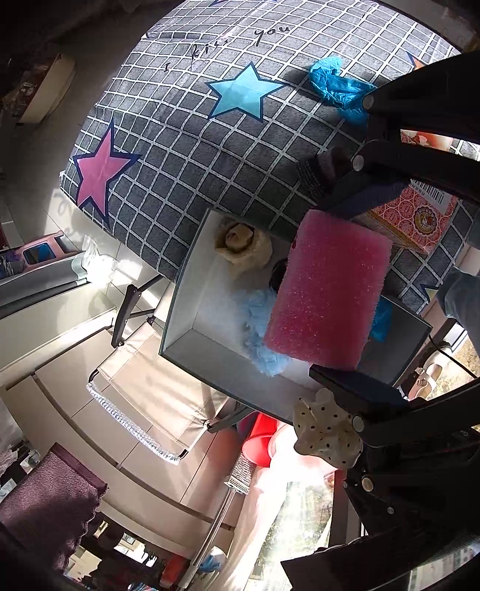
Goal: Organize soft objects
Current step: 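Lower the scrunchie with the left tool while the right tool lowers the pink sponge into the box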
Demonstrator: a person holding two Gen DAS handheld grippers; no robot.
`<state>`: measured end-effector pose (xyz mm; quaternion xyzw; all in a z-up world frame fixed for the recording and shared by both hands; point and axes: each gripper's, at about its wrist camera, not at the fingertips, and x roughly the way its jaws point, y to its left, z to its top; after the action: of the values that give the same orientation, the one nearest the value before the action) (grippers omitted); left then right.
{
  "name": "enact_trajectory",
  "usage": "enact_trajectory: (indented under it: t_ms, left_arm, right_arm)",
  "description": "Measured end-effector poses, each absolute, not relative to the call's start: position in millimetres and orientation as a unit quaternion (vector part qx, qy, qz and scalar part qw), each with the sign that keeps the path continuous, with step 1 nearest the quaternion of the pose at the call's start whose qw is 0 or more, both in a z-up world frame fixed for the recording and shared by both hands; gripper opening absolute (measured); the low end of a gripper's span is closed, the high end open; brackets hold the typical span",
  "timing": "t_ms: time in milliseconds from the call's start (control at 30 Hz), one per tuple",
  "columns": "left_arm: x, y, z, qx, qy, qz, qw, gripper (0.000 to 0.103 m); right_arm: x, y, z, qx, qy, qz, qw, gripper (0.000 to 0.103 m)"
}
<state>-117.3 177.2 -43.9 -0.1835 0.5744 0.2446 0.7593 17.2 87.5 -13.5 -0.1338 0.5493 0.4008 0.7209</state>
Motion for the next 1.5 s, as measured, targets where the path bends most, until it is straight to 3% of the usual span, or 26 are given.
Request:
enact_trajectory:
  t_ms: [567, 1500]
  left_arm:
    - [-122, 212, -88, -0.220, 0.591, 0.258, 0.732, 0.027]
    - [-123, 217, -102, -0.228, 0.603, 0.260, 0.719, 0.028]
  right_arm:
    - [15, 123, -34, -0.190, 0.558, 0.377, 0.714, 0.077]
    - [16, 138, -41, -0.212, 0.562, 0.379, 0.704, 0.077]
